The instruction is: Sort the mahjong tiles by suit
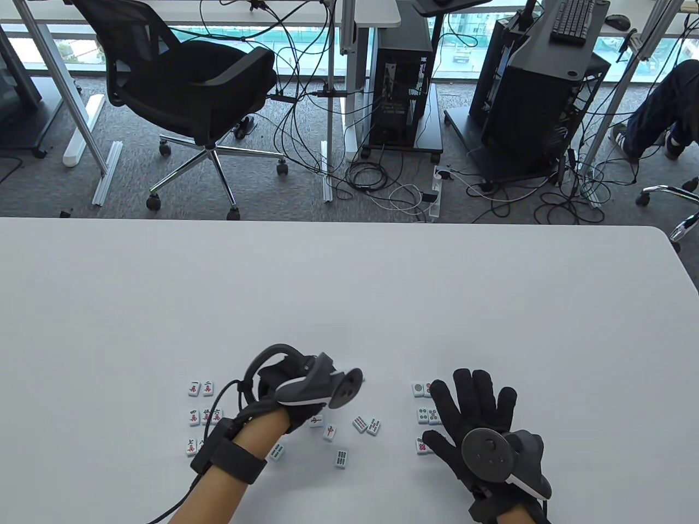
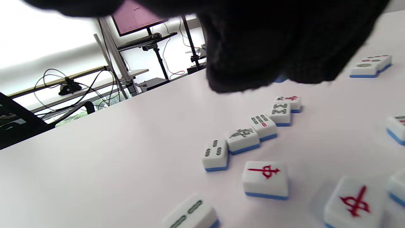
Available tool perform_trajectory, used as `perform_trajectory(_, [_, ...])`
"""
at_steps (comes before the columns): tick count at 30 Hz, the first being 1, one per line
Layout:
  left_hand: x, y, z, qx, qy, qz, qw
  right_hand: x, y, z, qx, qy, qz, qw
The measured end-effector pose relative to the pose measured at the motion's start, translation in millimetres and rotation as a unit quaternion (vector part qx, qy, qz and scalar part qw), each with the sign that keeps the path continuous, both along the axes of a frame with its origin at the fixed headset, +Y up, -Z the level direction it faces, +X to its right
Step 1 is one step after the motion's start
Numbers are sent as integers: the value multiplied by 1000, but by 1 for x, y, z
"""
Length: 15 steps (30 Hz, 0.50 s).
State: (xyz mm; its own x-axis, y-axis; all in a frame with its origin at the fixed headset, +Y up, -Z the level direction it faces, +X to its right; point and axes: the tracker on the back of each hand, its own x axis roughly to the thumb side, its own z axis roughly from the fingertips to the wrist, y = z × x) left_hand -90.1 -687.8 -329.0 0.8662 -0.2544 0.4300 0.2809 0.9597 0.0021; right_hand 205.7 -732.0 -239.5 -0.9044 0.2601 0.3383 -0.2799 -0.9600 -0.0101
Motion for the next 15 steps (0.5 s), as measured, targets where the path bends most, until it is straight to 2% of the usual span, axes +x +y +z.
perform_trajectory(3, [-37,11,-8,11,54,-4,998,0,0,0,0,0,0,1000])
perform_trajectory(5, [-59,11,-10,16,84,-17,996,0,0,0,0,0,0,1000])
perform_trajectory(8, [-87,-2,-12,6,124,-25,992,-1,-1,0,0,1,3,1000])
perform_trajectory(11, [-111,-25,-13,-19,162,-32,986,-1,-1,1,1,2,8,1000])
perform_trajectory(15, [-129,-47,-14,-42,189,-36,980,-2,-1,1,0,1,11,1000])
